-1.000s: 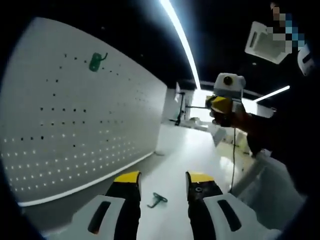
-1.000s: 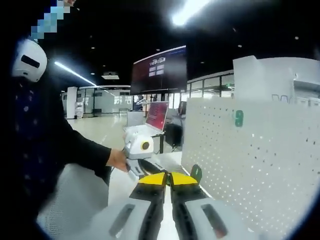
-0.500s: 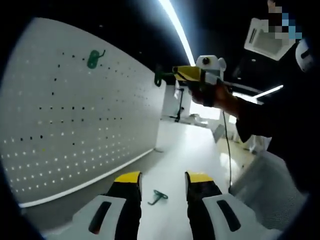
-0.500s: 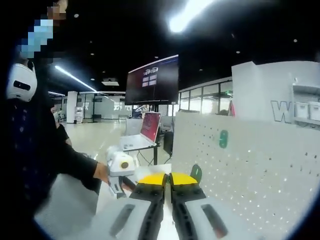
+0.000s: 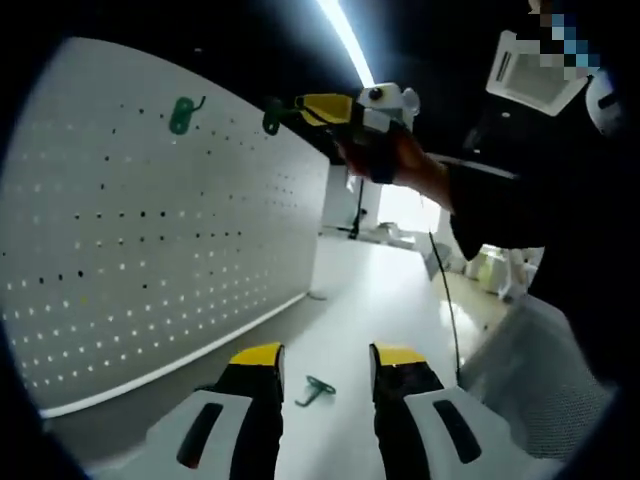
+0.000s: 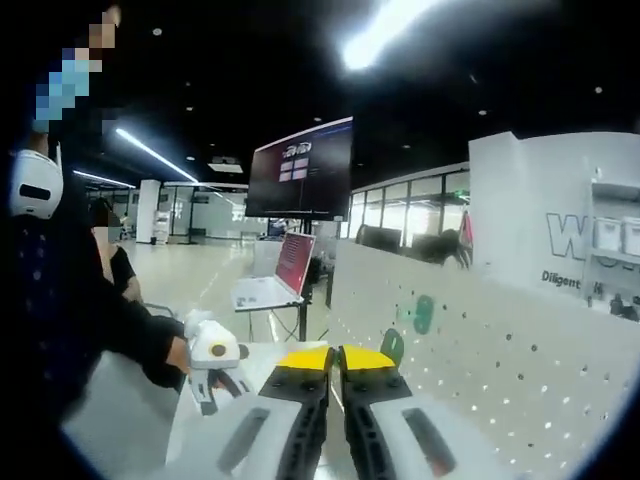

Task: Insert the hook assembly into the mounting plate slot until the hook locks in place.

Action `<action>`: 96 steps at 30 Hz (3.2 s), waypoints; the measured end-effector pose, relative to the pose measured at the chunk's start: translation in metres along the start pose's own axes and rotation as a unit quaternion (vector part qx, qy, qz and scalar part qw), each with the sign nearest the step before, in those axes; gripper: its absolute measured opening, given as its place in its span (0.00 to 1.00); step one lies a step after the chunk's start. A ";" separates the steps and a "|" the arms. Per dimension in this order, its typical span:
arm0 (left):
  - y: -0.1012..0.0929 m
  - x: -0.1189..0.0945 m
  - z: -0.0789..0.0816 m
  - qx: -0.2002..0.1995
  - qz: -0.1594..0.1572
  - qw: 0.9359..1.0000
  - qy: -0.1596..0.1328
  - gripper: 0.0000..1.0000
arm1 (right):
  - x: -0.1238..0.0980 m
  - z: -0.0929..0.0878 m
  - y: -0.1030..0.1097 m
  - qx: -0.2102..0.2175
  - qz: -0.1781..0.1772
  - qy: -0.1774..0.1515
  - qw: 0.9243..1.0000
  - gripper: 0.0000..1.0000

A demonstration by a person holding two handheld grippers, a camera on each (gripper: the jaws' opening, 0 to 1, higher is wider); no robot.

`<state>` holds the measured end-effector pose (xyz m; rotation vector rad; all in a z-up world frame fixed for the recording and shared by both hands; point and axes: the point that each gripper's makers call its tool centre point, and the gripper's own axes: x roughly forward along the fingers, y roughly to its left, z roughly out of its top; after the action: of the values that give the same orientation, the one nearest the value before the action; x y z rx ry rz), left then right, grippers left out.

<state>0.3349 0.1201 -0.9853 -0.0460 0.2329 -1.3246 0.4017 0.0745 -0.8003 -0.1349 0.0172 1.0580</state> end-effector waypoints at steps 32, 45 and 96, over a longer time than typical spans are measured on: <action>-0.001 0.001 -0.005 0.003 -0.003 1.000 0.012 0.34 | 0.024 0.003 -0.060 -0.003 -0.011 -0.008 1.000 0.01; 0.001 -0.001 -0.007 0.002 0.001 1.000 0.016 0.33 | 0.028 -0.003 -0.069 -0.001 -0.008 0.000 1.000 0.01; -0.003 0.002 -0.007 0.005 -0.006 1.000 0.020 0.32 | -0.017 -0.061 -0.049 0.055 -0.058 0.031 0.996 0.14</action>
<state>0.3309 0.1185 -0.9916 -0.0121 0.2607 -1.3392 0.4390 0.0288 -0.8544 -0.0672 0.1219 0.9345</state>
